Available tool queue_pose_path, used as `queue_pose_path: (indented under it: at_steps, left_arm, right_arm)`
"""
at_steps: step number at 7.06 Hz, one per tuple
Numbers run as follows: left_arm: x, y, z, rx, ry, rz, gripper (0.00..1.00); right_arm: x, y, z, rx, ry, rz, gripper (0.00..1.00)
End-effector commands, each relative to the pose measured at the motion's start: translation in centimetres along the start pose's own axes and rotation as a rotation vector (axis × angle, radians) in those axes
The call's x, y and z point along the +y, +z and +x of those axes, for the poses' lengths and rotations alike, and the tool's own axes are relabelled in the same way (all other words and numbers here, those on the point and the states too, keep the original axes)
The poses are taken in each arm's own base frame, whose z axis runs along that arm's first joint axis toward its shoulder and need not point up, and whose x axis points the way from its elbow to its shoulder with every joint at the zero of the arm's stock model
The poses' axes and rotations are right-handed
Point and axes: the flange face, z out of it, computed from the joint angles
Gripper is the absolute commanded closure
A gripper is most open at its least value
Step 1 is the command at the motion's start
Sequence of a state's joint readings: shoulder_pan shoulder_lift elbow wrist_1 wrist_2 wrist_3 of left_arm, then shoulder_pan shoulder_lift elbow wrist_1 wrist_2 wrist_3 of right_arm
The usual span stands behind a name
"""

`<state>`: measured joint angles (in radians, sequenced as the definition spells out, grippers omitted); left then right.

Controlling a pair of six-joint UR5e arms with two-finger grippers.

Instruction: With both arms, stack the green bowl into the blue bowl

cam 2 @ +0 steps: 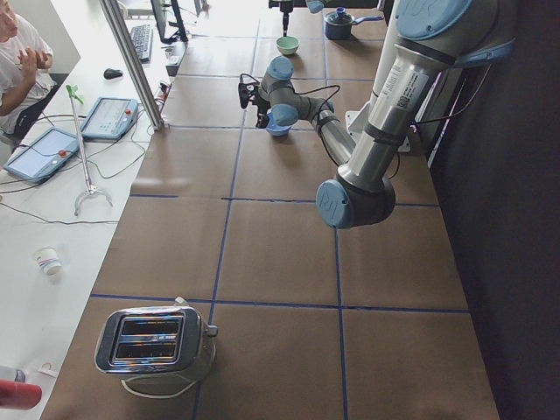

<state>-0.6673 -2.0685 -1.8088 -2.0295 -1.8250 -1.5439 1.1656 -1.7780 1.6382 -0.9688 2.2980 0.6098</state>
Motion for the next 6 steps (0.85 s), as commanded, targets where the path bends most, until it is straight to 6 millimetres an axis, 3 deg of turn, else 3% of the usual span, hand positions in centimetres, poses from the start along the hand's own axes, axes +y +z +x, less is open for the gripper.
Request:
queue_pose_path:
  at_steps: [1, 2, 4, 5, 6]
  left_arm:
    - [-0.1, 0.2, -0.2, -0.005, -0.001, 0.001, 0.00]
    - [0.0, 0.3, -0.2, -0.007, -0.001, 0.001, 0.00]
    - [0.0, 0.4, -0.3, -0.009, -0.001, 0.001, 0.00]
    - [0.0, 0.4, -0.3, -0.009, -0.001, 0.001, 0.00]
    - [0.0, 0.4, -0.3, -0.009, -0.002, 0.001, 0.00]
  right_arm:
    - [0.8, 3.3, -0.6, 0.016, -0.022, -0.062, 0.01]
    - [1.2, 4.4, 0.0, 0.013, -0.035, -0.065, 0.03]
    - [1.4, 5.3, 1.2, 0.014, -0.035, -0.064, 0.84]
    - [1.4, 5.1, 0.9, 0.010, -0.039, -0.062, 1.00]
    - [1.1, 4.5, 0.1, 0.000, -0.052, -0.048, 1.00]
